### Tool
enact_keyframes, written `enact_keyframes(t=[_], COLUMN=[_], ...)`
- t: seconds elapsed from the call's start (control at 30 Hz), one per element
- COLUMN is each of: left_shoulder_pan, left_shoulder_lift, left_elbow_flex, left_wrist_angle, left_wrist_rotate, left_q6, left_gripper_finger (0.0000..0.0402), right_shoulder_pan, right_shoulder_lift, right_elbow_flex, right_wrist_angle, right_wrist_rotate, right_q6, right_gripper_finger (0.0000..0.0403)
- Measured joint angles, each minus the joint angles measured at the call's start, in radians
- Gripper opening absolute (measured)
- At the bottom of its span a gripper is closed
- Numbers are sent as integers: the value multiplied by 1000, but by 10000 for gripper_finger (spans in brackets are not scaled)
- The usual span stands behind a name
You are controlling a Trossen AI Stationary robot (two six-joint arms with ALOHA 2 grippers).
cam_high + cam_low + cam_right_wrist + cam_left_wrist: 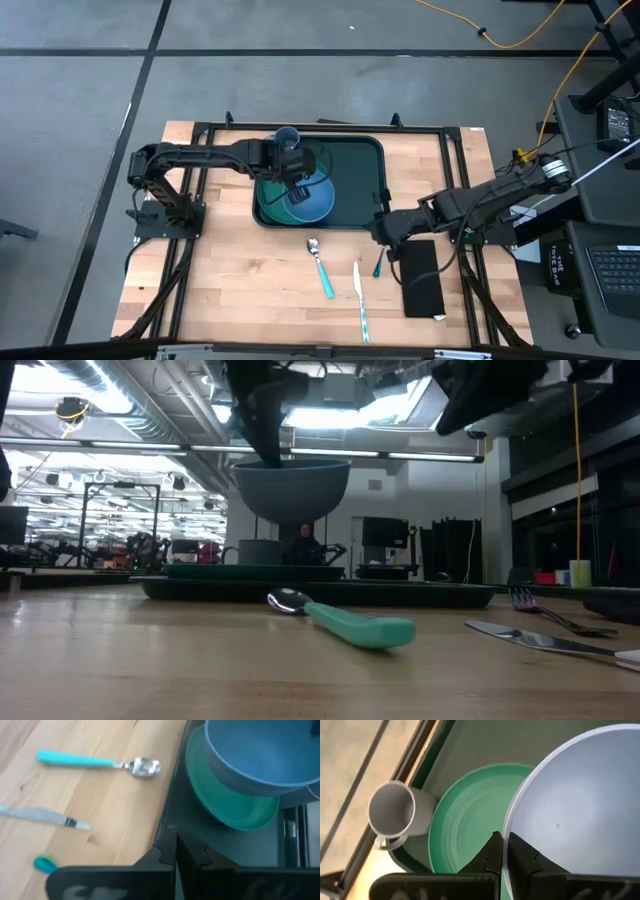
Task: Set up tray
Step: Put the blue bowl on the green plate on the black serving tray
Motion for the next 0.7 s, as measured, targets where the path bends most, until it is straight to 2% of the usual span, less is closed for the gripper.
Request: enact_keyframes(t=[0.2, 0.37, 0.6, 0.7], left_shoulder_pan=[49, 87, 136, 178], left_shoulder_lift=[0, 0, -4, -8], left_elbow_flex=[0, -6, -129, -171], left_wrist_angle=[3, 3, 62, 105], left_wrist_rotate=[21, 24, 79, 139], left_q6=[21, 30, 23, 23], left_gripper_finger=[2, 3, 3, 3], right_shoulder_pan=[0, 0, 2, 1], right_shoulder_lift=[-78, -135, -155, -155], right_elbow_flex=[-158, -258, -391, -423], right_wrist_angle=[152, 259, 391, 411], right_wrist_rotate=[91, 95, 95, 96], right_q6=[9, 50, 74, 99], right_gripper_finger=[4, 6, 5, 7])
